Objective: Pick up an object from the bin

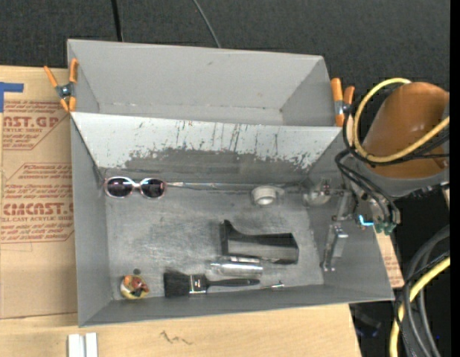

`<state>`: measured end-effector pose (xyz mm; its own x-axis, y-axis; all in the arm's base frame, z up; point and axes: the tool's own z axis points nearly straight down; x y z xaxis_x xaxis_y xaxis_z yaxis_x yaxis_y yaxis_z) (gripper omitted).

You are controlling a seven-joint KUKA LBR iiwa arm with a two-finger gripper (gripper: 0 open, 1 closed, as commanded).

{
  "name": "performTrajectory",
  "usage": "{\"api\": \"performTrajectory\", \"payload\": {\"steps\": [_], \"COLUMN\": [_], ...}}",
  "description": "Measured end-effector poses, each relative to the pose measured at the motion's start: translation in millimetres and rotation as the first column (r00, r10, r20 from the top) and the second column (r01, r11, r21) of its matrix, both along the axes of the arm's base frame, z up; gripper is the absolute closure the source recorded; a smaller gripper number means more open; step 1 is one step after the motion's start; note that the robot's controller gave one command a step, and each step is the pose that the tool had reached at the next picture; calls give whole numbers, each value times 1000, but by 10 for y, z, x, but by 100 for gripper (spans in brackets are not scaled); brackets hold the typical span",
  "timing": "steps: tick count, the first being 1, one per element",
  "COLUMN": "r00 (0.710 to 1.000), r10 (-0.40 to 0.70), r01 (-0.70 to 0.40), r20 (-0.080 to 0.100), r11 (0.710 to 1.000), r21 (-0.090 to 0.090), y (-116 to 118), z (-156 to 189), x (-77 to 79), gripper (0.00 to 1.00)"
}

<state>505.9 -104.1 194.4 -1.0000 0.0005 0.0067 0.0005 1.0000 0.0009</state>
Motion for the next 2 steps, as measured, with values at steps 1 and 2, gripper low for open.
{"api": "performTrajectory", "payload": {"steps": [1,2], "r00": [1000,997], "r10": [1,69], "r01": [-1,-69], "r20": [8,44], "r11": [1000,998], "r21": [-1,-9], "y": [4,466], "z": [41,-994], "x": [18,-7], "gripper": [0,100]}}
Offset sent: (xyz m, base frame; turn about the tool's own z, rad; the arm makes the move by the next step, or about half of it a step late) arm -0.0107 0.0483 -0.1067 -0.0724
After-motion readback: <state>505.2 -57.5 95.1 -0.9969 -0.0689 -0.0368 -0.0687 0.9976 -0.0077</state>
